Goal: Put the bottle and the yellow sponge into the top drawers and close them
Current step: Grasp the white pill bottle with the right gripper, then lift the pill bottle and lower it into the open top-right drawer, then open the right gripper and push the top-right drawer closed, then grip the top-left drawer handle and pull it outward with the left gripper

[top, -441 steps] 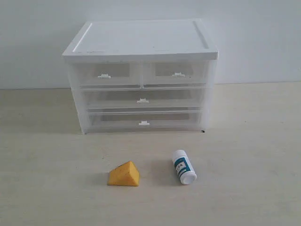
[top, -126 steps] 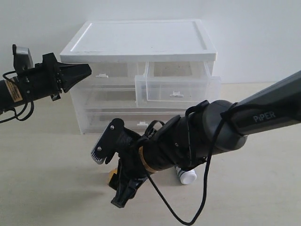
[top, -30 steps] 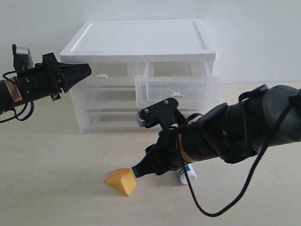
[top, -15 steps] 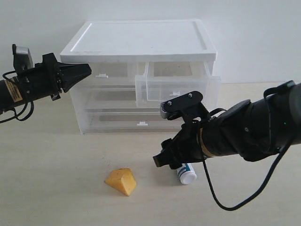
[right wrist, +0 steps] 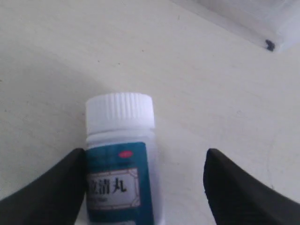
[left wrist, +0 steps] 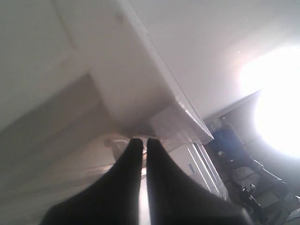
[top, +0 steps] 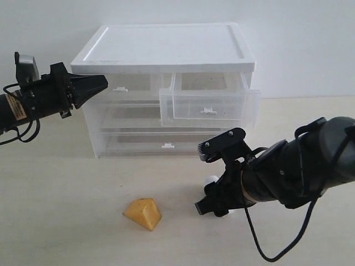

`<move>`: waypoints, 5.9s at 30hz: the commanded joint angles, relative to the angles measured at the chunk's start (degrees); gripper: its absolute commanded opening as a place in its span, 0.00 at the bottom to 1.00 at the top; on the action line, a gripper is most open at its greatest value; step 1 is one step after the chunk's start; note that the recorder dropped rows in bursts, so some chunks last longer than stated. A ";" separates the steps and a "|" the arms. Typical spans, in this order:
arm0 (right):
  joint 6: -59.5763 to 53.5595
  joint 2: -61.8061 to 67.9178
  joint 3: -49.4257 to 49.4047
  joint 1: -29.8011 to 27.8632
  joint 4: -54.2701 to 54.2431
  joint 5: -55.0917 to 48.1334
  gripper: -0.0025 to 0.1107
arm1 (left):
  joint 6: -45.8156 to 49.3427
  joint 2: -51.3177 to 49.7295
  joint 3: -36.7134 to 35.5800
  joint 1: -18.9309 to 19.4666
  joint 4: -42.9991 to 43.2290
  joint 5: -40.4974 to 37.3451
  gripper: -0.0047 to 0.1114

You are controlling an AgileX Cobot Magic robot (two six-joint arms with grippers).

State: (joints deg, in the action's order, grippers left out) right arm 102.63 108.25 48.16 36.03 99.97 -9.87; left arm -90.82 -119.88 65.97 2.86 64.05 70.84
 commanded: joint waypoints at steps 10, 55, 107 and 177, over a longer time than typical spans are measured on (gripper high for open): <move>-3.99 -0.64 -0.06 -0.10 -0.02 5.18 0.03 | 0.45 0.09 0.41 -0.05 -3.13 -1.85 0.07; -59.11 -15.69 14.92 -0.10 -0.02 -2.59 0.02 | 0.45 0.09 0.41 -0.05 -2.93 -1.85 0.07; -32.90 -21.63 1.41 -0.10 -34.92 1.84 0.02 | 0.86 0.09 0.41 -0.05 -3.03 -1.88 0.07; -20.03 -3.64 23.92 -0.10 -10.24 -16.31 0.02 | -3.96 0.09 2.68 -5.08 0.52 -8.34 0.48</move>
State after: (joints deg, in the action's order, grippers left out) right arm 82.65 104.56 71.48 36.03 89.33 -25.68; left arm -97.06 -119.88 67.35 -0.57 68.62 66.29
